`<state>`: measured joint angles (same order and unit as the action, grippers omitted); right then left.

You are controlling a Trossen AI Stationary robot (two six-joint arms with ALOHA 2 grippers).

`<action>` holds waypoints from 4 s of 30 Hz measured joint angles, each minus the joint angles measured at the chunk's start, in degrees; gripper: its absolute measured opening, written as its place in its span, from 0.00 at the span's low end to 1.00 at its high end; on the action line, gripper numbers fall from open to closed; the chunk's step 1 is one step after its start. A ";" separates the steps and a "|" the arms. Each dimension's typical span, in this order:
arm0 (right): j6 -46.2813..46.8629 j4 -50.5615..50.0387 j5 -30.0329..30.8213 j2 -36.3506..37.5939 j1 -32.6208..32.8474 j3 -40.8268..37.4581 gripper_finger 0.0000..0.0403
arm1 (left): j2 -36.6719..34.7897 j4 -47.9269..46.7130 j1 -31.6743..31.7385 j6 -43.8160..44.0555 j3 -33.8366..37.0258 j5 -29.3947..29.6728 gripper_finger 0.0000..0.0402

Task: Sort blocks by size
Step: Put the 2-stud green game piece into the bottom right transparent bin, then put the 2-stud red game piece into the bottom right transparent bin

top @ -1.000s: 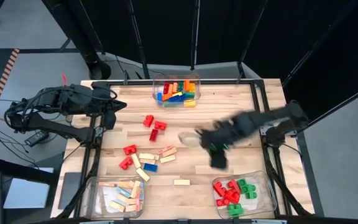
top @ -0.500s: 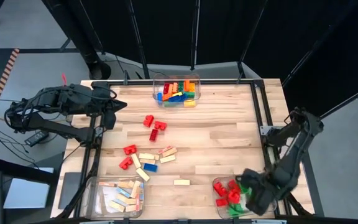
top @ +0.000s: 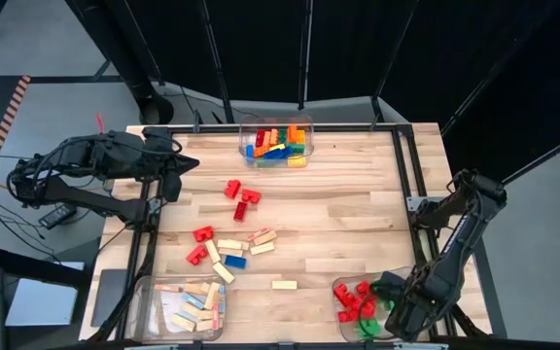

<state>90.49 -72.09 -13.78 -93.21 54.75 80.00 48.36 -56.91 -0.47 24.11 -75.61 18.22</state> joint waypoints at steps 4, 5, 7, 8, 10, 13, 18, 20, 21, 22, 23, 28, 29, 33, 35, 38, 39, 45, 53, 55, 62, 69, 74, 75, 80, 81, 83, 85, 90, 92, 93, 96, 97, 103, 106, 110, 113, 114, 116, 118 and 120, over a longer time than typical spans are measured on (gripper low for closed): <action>-0.30 -1.56 -1.59 0.02 -0.69 -0.04 0.86 | 0.00 -0.06 0.00 0.03 0.00 0.00 0.03; -0.55 -1.64 -1.93 0.01 -0.92 -0.04 0.89 | 0.01 -0.08 -0.01 0.03 0.00 0.00 0.03; -1.27 -1.37 -2.33 0.02 -1.66 -0.04 0.92 | 0.01 -0.08 -0.01 -0.01 0.00 0.00 0.03; -1.69 -1.06 -2.42 0.02 -2.26 -0.04 0.93 | 0.01 -0.09 0.00 -0.01 0.00 0.00 0.03; -3.63 -0.75 -1.72 0.02 -4.28 0.18 0.92 | 0.02 -0.12 0.00 -0.01 0.00 0.00 0.03; -9.97 0.02 5.03 0.02 -9.81 0.86 0.87 | 0.01 -0.40 -0.01 -0.02 0.00 0.00 0.03; -26.53 4.33 20.03 0.03 -25.72 1.47 0.80 | 0.00 -0.51 0.00 -0.03 -0.01 -0.02 0.03; -35.79 10.55 22.75 -0.45 -33.06 1.47 0.78 | 0.02 -0.57 -0.02 -0.03 0.00 -0.02 0.03; -40.69 14.49 23.46 -0.99 -36.55 1.47 0.77 | 0.01 -0.74 -0.01 -0.03 0.00 -0.02 0.03; -45.42 19.06 23.78 -1.72 -40.12 1.49 0.76 | 0.00 -1.04 -0.01 -0.03 0.00 -0.02 0.03; -49.87 23.85 23.76 -2.55 -43.11 1.49 0.76 | 0.00 -1.31 -0.01 -0.03 0.00 -0.02 0.03; -67.18 40.84 20.39 -8.91 -54.62 1.49 0.72 | 0.00 -1.98 -0.02 0.07 0.00 -0.02 0.03; -69.14 42.54 19.49 -10.37 -56.24 1.49 0.72 | 0.00 -1.98 -0.02 0.08 0.00 -0.02 0.03; -75.47 46.28 17.80 -16.10 -60.58 2.76 0.71 | 0.00 -1.96 0.00 0.10 0.00 -0.02 0.03; -78.87 46.61 17.64 -19.26 -61.44 5.48 0.71 | 0.00 -1.94 0.00 0.10 0.00 -0.02 0.03; -84.90 46.44 17.46 -24.11 -61.53 11.12 0.72 | 0.02 -1.92 0.00 0.12 0.00 -0.02 0.03; -86.83 45.81 17.38 -25.69 -61.48 13.38 0.73 | 0.00 -1.92 -0.02 0.12 0.00 -0.02 0.03; -94.29 37.78 17.12 -34.23 -61.50 25.97 0.77 | 0.00 -1.94 0.00 0.11 0.00 -0.02 0.03; -98.03 30.17 17.09 -43.66 -62.20 36.56 0.81 | 0.00 -1.94 0.00 0.03 0.00 -0.02 0.03; -98.02 27.26 17.12 -45.49 -62.66 37.56 0.81 | 0.01 -2.06 -0.01 0.01 0.00 -0.02 0.03; -94.85 25.25 16.48 -47.99 -63.32 38.07 0.72 | 0.00 -3.68 -0.02 0.04 0.00 -0.02 0.03; -98.44 30.28 16.05 -47.84 -63.29 38.62 0.59 | 0.02 -3.81 -0.02 0.08 0.00 -0.02 0.03; -96.97 29.70 15.90 -47.78 -63.78 38.90 0.51 | 0.02 -3.84 -0.02 0.44 0.00 -0.02 0.03; -96.53 29.64 15.81 -47.78 -63.87 38.89 0.49 | 0.02 -3.87 -0.02 0.49 0.00 -0.02 0.03; -95.57 29.68 15.72 -47.48 -64.03 38.97 0.29 | 0.00 -3.86 0.00 0.54 0.00 -0.02 0.03; -95.45 29.60 15.70 -47.61 -64.03 38.92 0.24 | 0.02 -3.86 0.00 0.54 0.00 0.00 0.03; -94.84 29.44 15.70 -47.67 -64.03 38.91 0.13 | 0.00 -3.88 -0.02 0.54 0.00 0.00 0.03; -93.97 29.32 15.02 -47.52 -64.00 38.95 0.06 | 0.01 -3.90 0.00 0.56 0.00 0.00 0.03; -91.16 27.60 12.90 -46.78 -63.31 38.98 0.08 | 0.00 -3.97 0.00 0.58 0.00 -0.01 0.03; -90.65 25.36 12.40 -46.30 -62.68 38.91 0.08 | 0.02 -4.02 -0.02 0.58 0.00 0.00 0.03; -90.61 24.85 12.37 -45.75 -62.33 38.87 0.06 | 0.00 -4.06 0.00 0.58 0.00 0.00 0.03; -90.55 20.85 12.18 -43.64 -61.03 38.82 0.06 | 0.00 -4.16 -0.01 0.43 0.00 0.00 0.03; -90.54 19.15 12.14 -42.50 -60.49 38.82 0.06 | 0.00 -4.26 0.00 0.41 0.00 0.00 0.03; -88.55 5.41 11.07 -32.73 -54.24 38.84 0.05 | 0.00 -4.32 -0.01 0.29 0.00 0.00 0.03; -83.08 -2.48 9.23 -25.89 -49.55 38.84 0.04 | 0.02 -4.32 0.00 0.01 0.00 0.00 0.03; -69.52 -10.90 8.80 -17.47 -40.92 38.93 0.04 | 0.01 -4.30 -0.02 -0.13 0.00 0.00 0.03; -55.22 -12.54 9.19 -12.74 -32.79 38.91 0.04 | 0.02 -4.31 -0.01 -0.22 -0.01 0.00 0.03; -50.41 -12.62 9.65 -11.43 -30.05 38.91 0.04 | 0.00 -4.30 -0.02 -0.56 0.00 0.00 0.03; -40.49 -12.98 11.83 -9.78 -24.39 38.93 0.04 | 0.00 -4.28 -0.02 -1.45 0.00 0.00 0.03; -31.48 -13.42 13.73 -9.29 -19.42 38.93 0.04 | 0.01 -4.25 -0.02 -1.63 0.00 0.00 0.03; -24.13 -14.50 13.97 -9.66 -15.16 38.91 0.04 | 0.00 -4.14 0.00 -1.63 0.00 0.00 0.03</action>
<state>66.37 -86.59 0.19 -102.87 39.59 118.91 48.36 -61.06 -0.47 22.48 -75.61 18.22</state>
